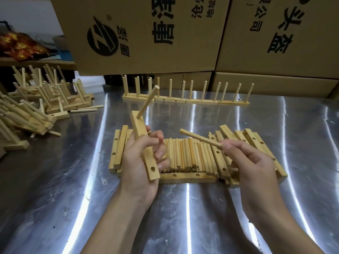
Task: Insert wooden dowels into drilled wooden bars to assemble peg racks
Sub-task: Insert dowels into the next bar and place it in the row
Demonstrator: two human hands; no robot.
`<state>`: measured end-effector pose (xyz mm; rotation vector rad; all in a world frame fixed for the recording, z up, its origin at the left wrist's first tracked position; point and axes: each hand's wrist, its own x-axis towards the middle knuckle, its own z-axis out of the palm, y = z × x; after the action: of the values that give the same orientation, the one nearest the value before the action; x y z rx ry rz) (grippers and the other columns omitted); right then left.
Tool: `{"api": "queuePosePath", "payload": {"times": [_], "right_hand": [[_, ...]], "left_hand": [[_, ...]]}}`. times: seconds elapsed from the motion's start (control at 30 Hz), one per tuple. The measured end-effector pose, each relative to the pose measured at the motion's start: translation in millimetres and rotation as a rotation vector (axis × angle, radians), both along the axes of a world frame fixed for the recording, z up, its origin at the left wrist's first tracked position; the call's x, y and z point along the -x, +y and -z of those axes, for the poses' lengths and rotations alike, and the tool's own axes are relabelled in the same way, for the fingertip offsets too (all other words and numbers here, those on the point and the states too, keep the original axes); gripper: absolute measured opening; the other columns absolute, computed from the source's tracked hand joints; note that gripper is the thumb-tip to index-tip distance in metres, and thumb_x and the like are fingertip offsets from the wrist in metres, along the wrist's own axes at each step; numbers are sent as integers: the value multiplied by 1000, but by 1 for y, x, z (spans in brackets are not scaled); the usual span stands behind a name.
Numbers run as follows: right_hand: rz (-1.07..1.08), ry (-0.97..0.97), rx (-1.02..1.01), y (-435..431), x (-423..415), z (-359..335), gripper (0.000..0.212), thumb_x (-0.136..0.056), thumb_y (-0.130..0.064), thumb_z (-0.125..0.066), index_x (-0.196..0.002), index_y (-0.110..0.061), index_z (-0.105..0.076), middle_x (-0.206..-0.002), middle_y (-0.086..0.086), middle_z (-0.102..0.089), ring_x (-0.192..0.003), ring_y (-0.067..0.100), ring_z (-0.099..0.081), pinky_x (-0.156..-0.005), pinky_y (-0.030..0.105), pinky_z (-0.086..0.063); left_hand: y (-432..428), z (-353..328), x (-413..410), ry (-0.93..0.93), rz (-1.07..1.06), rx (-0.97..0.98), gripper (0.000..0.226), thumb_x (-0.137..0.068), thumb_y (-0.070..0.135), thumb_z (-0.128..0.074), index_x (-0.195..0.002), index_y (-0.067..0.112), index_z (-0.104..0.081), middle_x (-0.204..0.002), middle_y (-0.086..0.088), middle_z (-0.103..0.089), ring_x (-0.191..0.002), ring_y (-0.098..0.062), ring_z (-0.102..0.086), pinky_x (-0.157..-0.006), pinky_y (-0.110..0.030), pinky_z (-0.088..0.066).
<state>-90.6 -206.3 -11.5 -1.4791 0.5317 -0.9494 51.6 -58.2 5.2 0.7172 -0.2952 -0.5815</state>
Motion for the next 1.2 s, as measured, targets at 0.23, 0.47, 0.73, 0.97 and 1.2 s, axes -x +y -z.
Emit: {"api": "queuePosePath", "payload": {"times": [0.23, 0.47, 0.73, 0.97, 1.2], "right_hand": [[-16, 19, 101, 3, -1, 1, 22, -83, -47, -76, -96, -31, -83, -99, -2, -79, -101, 23, -69, -89, 32, -49], [-32, 10, 121, 2, -1, 1, 17, -88, -42, -74, -97, -30, -83, -102, -3, -79, -94, 15, -68, -83, 20, -54], [-77, -5, 143, 4, 1, -1, 13, -93, -32, -69, -95, -30, -82, -95, -3, -78, -81, 3, -63, -72, 10, -49], [-124, -4, 186, 2, 2, -2, 14, -93, -19, -62, -95, -24, -75, -84, 2, -71, -74, 10, -62, -67, 14, -48], [-230, 157, 353, 21, -2, 6, 18, -107, -44, -48, -117, -40, -63, -74, -10, -57, -64, 9, -49, -57, 32, -42]], "left_hand": [[-4, 1, 2, -86, -15, -108, 48, -77, 4, -78, -112, 21, -50, -93, -4, -70, -54, -9, -45, -44, -21, -35], [-7, 3, 1, -140, -50, -178, 47, -78, 7, -80, -111, 21, -52, -95, -3, -73, -56, -9, -46, -46, -22, -38], [-11, 6, 5, -136, -21, -193, 31, -92, 1, -73, -111, 16, -55, -86, 1, -68, -61, -9, -51, -47, -21, -40], [-12, 6, 9, -142, -4, -206, 26, -97, -4, -69, -111, 13, -56, -85, 1, -69, -63, -11, -54, -47, -22, -42], [-18, 8, 17, -231, 88, -206, 26, -94, 8, -74, -113, 13, -56, -89, -3, -61, -61, -10, -50, -46, -21, -40]]}}
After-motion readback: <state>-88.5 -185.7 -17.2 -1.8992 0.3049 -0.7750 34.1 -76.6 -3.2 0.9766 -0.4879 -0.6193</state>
